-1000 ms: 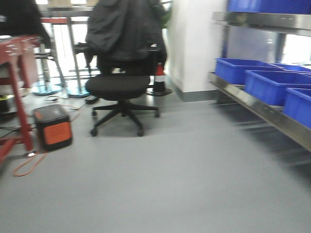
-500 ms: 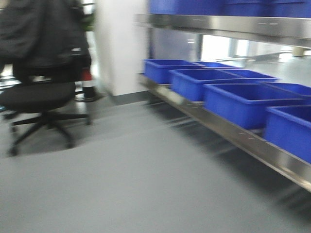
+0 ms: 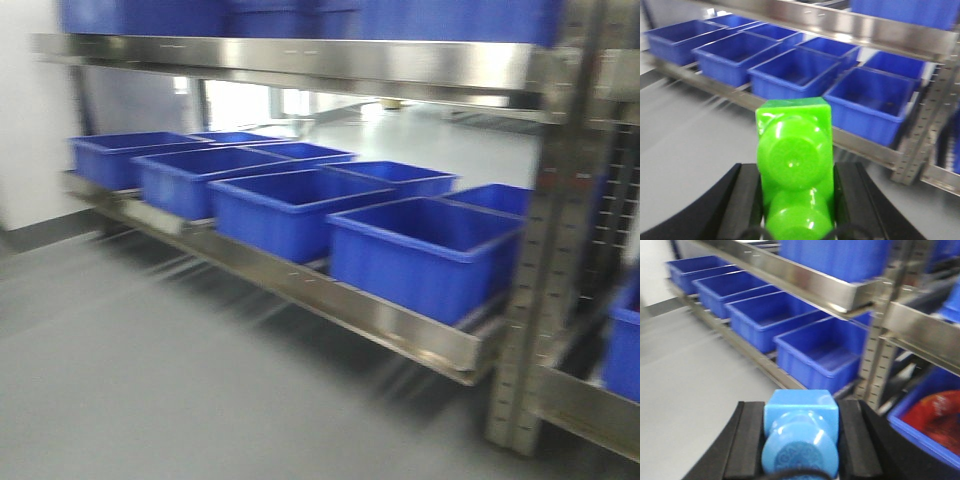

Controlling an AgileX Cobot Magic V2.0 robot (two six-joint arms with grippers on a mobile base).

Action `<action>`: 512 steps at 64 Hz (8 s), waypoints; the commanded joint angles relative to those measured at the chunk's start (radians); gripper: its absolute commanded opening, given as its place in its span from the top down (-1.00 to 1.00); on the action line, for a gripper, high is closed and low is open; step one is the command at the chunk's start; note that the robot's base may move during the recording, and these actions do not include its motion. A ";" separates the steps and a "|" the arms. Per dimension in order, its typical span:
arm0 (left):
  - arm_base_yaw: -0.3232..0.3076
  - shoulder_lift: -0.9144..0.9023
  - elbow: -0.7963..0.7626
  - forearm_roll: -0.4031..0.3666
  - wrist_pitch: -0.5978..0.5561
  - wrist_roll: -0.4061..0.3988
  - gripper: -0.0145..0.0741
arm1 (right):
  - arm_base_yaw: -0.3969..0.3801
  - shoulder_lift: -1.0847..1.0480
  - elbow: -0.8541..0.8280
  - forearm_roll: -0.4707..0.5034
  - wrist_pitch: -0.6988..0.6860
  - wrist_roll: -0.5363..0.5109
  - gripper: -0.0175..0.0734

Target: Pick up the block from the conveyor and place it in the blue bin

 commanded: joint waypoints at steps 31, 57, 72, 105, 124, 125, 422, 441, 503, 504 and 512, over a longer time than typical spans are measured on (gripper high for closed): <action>-0.005 -0.004 -0.008 -0.004 -0.021 -0.007 0.92 | -0.005 -0.002 -0.008 -0.010 -0.021 -0.010 0.95; -0.005 0.001 -0.008 -0.004 -0.021 -0.007 0.92 | -0.005 -0.002 -0.008 -0.010 -0.021 -0.010 0.95; -0.005 0.002 -0.008 -0.004 -0.021 -0.007 0.92 | -0.005 -0.002 -0.008 -0.010 -0.021 -0.010 0.95; -0.005 0.002 -0.008 -0.004 -0.021 -0.007 0.92 | -0.005 -0.002 -0.008 -0.008 -0.021 -0.010 0.95; -0.005 0.002 -0.008 -0.004 -0.021 -0.007 0.92 | -0.005 -0.002 -0.008 -0.008 -0.021 -0.010 0.95; -0.005 0.002 -0.008 -0.004 -0.021 -0.007 0.92 | -0.005 -0.002 -0.008 -0.008 -0.021 -0.010 0.95; -0.357 0.429 -0.451 -0.050 0.167 0.043 0.87 | 0.327 0.406 -0.349 0.000 0.000 -0.053 0.97; -0.357 0.100 -0.064 -0.042 -0.045 0.043 0.92 | 0.327 0.054 0.082 -0.008 -0.253 -0.053 0.97; -0.357 -0.306 0.670 -0.105 -0.625 0.043 0.92 | 0.327 -0.333 0.567 -0.008 -0.431 -0.053 0.97; -0.357 -0.306 0.670 -0.105 -0.625 0.043 0.92 | 0.327 -0.333 0.567 -0.008 -0.431 -0.053 0.97; -0.357 -0.306 0.670 -0.105 -0.625 0.043 0.92 | 0.327 -0.333 0.567 -0.008 -0.431 -0.053 0.97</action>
